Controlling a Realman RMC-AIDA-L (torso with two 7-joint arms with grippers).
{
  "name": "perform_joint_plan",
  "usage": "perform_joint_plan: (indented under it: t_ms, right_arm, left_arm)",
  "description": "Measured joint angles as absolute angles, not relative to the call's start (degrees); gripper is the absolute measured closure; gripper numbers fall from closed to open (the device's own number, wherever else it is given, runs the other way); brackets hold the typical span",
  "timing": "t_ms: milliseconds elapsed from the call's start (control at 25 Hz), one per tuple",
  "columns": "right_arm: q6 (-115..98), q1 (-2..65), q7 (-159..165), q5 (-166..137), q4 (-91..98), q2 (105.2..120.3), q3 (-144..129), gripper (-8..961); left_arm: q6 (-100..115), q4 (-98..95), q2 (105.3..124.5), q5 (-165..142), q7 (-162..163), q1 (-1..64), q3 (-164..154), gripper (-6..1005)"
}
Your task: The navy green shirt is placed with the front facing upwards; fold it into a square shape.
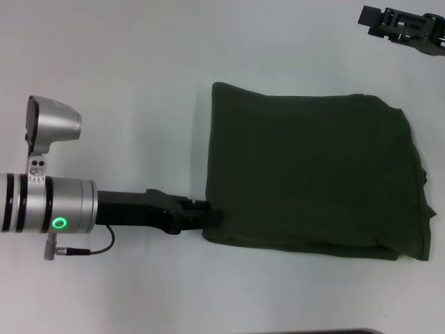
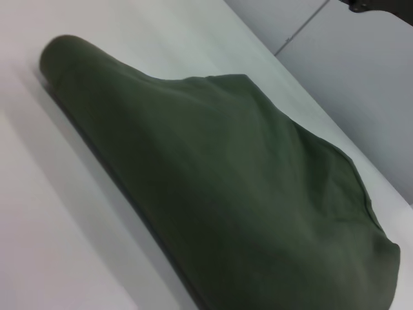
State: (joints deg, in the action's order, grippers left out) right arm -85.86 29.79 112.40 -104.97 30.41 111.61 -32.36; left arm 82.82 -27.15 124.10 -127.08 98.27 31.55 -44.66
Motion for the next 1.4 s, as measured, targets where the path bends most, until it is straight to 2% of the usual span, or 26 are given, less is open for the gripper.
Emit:
perform_joint_plan:
  t_ms: [240, 360, 560, 1400]
  right_arm:
    - [-86.0, 29.7, 112.4, -104.9, 30.4, 111.61, -32.3, 173]
    - [-86.0, 29.7, 112.4, -104.9, 30.4, 111.61, -32.2, 172]
    - [-85.9, 29.7, 112.1, -104.9, 30.4, 111.71, -31.9, 172]
    - [-86.0, 29.6, 111.7, -104.9, 30.4, 111.97, -31.9, 173]
  left_arm:
    - [82.8, -27.4, 124.1, -127.0, 98.4, 31.6, -44.7, 692]
    - [82.9, -27.3, 124.1, -127.0, 98.2, 31.6, -44.7, 929]
    - [83.4, -27.1, 124.09, -127.0, 98.1, 31.6, -44.8, 967]
    - [88.9, -28.7, 123.34, -127.6, 102.3, 30.9, -43.8, 968]
